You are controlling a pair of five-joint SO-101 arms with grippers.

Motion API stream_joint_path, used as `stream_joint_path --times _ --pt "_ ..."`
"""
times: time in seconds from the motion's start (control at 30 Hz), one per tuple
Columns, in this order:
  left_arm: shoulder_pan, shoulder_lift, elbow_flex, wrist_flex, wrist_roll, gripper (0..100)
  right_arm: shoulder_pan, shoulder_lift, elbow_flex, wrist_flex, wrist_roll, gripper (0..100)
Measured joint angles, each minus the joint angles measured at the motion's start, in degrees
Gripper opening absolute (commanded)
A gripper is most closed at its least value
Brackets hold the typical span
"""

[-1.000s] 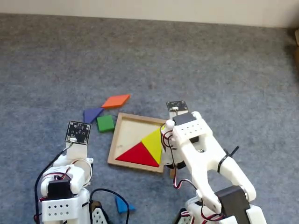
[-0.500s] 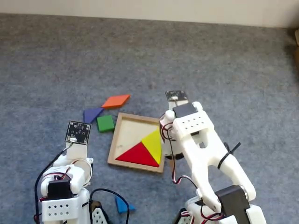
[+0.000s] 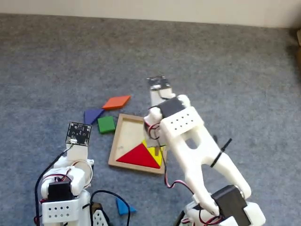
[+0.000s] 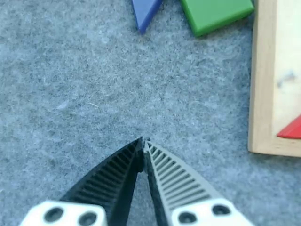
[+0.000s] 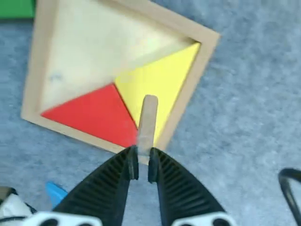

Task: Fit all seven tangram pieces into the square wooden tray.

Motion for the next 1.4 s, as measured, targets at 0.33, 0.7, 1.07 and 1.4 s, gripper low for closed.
stream_joint_path --times 0.33,0.7,1.07,1.4 --pt "0.0 0.0 0.0 0.0 0.0 1 -8.62 0.0 -0.53 -14.51 -10.46 0.5" --pt "0.0 0.0 0.0 0.0 0.0 1 -10.73 1.67 -0.62 -18.9 -14.51 0.5" --pt "0.0 0.0 0.0 0.0 0.0 1 -7.82 16.97 -0.62 -30.33 -14.51 0.5" --pt "0.0 0.0 0.0 0.0 0.0 1 -7.47 22.42 -0.62 -37.19 -12.04 0.5"
